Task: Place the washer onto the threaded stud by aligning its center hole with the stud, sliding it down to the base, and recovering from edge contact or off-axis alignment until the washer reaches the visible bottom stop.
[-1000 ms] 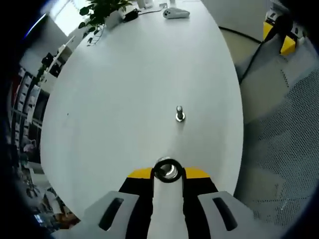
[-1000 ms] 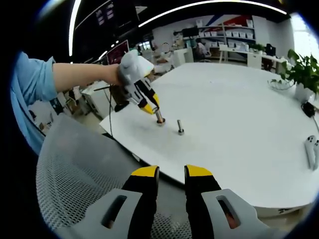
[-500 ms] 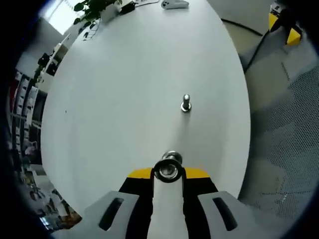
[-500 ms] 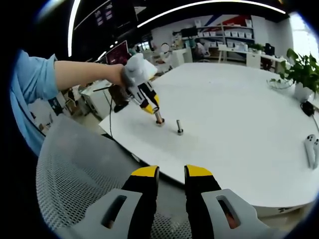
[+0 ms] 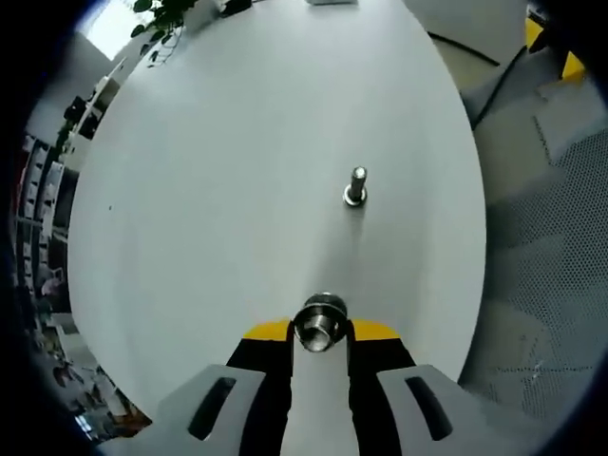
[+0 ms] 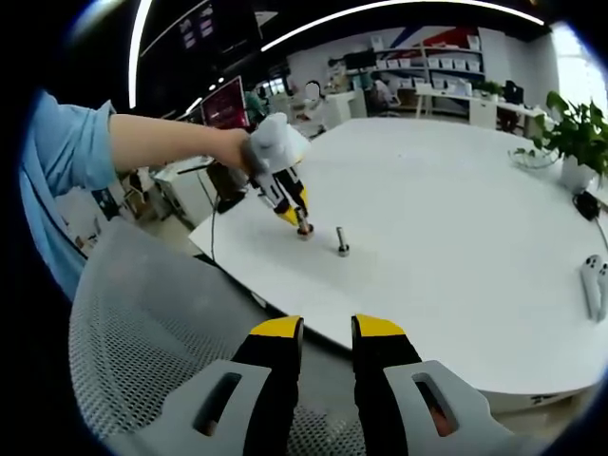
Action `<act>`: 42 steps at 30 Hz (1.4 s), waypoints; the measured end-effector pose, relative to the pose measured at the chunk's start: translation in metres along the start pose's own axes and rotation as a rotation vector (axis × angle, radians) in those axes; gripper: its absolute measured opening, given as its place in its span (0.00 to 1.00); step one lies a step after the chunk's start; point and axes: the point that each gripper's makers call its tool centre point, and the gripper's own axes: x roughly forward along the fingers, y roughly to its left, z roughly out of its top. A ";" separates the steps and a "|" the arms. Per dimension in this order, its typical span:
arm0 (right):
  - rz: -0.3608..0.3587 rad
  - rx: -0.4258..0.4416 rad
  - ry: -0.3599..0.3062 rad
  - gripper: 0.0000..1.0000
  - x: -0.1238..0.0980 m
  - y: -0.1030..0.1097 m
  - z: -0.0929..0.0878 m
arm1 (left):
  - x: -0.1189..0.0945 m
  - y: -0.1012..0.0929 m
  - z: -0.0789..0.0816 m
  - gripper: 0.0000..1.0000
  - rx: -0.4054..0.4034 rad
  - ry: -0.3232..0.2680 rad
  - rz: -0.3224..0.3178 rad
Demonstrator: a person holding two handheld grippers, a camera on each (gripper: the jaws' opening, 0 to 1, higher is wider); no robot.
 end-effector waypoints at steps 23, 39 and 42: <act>0.008 -0.003 0.009 0.23 0.001 0.001 -0.001 | 0.016 -0.004 -0.003 0.21 -0.032 -0.004 -0.062; 0.022 -0.017 0.016 0.23 0.001 0.003 -0.002 | -0.073 -0.001 0.021 0.26 -0.185 -0.359 0.080; 0.027 -0.020 0.018 0.23 0.001 0.004 -0.002 | -0.100 -0.010 0.021 0.26 -0.222 -0.432 0.105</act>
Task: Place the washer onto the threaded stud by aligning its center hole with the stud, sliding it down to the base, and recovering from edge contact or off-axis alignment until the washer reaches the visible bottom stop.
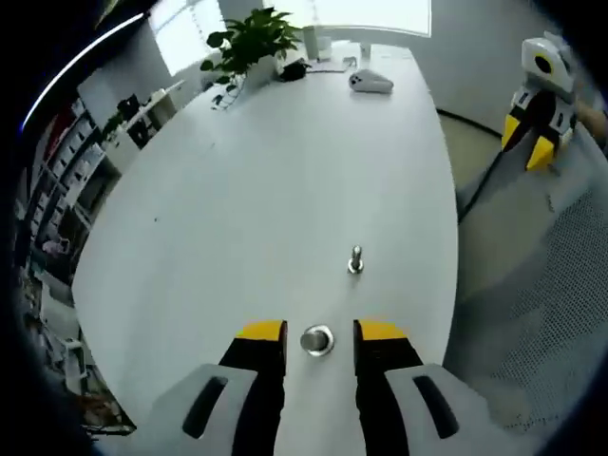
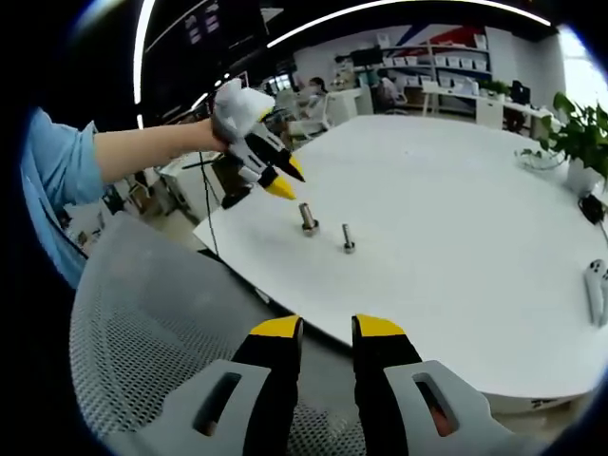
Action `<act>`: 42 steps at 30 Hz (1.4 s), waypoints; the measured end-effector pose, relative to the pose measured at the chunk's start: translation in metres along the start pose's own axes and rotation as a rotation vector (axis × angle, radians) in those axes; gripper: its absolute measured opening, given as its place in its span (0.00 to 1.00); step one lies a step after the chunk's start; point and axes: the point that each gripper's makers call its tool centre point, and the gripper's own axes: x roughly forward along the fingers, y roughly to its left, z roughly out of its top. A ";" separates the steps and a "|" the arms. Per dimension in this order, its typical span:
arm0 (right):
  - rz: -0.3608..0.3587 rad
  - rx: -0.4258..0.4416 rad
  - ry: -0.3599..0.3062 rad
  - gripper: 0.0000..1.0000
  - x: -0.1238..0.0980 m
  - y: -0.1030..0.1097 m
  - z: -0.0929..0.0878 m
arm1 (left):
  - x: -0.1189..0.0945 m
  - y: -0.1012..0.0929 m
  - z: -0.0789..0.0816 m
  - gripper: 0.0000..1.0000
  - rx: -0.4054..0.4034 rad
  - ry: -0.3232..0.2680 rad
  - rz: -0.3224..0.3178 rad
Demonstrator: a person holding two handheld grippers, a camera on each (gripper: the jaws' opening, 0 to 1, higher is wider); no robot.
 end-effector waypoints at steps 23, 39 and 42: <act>0.035 -0.014 0.057 0.23 0.001 0.007 -0.008 | -0.174 -0.016 -0.004 0.30 -0.515 -0.650 0.328; 0.017 0.012 0.053 0.25 0.000 0.002 -0.009 | -0.147 -0.054 -0.054 0.34 -0.725 -0.688 0.361; 0.018 0.014 0.052 0.25 0.000 0.002 -0.009 | -0.157 -0.049 -0.053 0.36 -0.774 -0.741 0.393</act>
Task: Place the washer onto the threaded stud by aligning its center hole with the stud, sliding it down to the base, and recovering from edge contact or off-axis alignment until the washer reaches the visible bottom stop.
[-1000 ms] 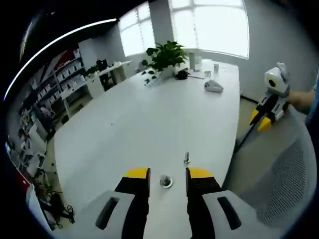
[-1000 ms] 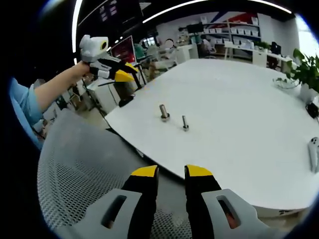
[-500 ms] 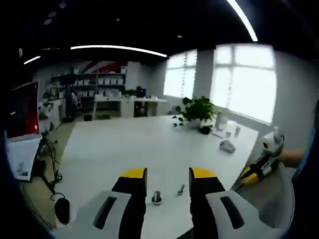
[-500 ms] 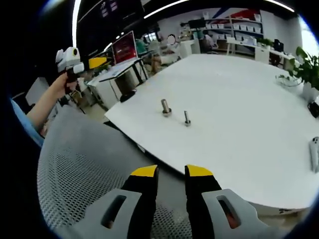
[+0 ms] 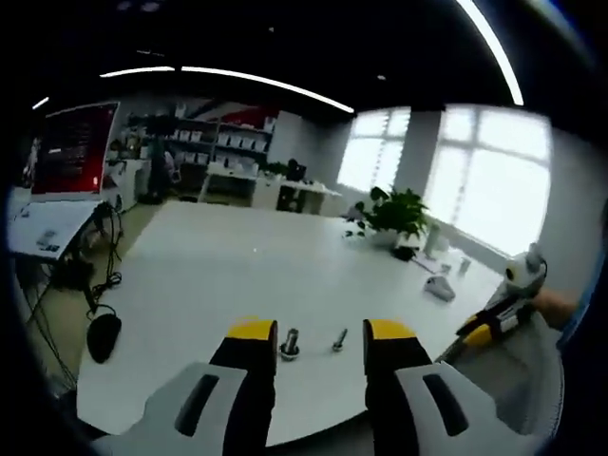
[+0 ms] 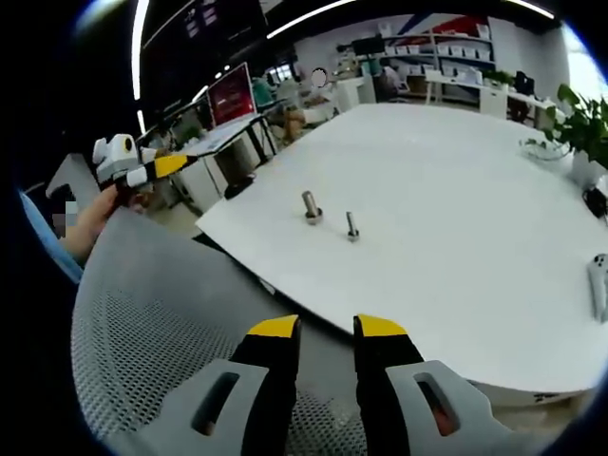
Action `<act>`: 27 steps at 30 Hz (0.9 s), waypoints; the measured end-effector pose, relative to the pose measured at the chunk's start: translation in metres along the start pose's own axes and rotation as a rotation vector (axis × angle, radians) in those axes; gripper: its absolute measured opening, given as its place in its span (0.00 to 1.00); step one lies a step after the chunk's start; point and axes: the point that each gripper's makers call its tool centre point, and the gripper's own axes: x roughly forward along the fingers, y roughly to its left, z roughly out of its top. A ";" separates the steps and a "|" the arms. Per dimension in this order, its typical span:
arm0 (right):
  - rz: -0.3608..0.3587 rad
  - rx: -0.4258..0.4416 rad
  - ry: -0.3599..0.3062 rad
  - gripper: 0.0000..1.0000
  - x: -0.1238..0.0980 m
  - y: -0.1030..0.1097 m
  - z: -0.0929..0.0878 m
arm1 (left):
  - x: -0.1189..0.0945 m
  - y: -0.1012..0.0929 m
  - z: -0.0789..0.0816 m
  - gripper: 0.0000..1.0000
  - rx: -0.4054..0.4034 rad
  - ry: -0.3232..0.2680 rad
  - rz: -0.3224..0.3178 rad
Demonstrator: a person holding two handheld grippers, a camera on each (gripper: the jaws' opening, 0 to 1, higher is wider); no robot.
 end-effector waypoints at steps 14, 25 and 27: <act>-0.024 0.008 -0.029 0.25 0.000 -0.005 0.004 | -0.006 0.020 -0.008 0.36 0.024 -0.042 0.137; -0.058 0.023 -0.092 0.26 -0.003 -0.010 0.013 | -0.007 0.023 -0.014 0.35 -0.042 -0.027 0.142; -0.072 0.017 -0.096 0.30 -0.003 -0.012 0.014 | -0.007 0.023 -0.015 0.35 -0.039 -0.025 0.145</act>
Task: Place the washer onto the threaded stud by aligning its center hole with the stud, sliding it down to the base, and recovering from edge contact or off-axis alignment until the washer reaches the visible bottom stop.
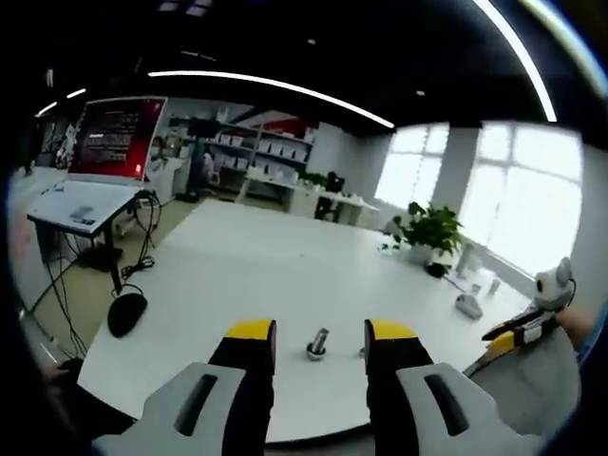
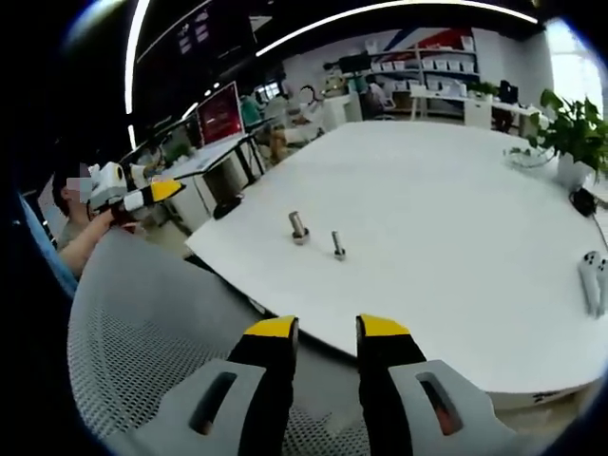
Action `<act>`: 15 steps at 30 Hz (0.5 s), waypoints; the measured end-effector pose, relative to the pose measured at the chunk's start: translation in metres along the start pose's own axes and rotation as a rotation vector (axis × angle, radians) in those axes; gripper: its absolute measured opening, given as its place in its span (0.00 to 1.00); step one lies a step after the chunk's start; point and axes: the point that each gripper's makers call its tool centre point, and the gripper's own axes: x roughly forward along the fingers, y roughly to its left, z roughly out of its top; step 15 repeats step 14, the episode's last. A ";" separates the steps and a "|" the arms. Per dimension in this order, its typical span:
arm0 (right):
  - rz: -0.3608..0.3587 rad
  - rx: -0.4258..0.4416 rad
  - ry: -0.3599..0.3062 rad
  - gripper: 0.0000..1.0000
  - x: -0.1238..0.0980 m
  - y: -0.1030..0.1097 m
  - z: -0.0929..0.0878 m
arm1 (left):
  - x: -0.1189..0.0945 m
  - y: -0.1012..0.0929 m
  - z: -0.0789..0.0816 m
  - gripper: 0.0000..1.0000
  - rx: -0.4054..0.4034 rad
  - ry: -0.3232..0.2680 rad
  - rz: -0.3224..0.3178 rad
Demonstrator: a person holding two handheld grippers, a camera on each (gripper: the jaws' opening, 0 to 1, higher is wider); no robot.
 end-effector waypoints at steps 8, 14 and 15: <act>-0.023 -0.007 0.002 0.39 0.000 -0.003 0.000 | -0.001 0.004 0.001 0.40 0.012 -0.011 0.023; -0.025 -0.010 0.013 0.44 0.001 -0.004 -0.001 | -0.001 -0.001 -0.008 0.34 -0.062 0.042 -0.009; -0.025 -0.010 0.013 0.44 0.001 -0.004 -0.001 | -0.001 -0.001 -0.008 0.34 -0.062 0.042 -0.009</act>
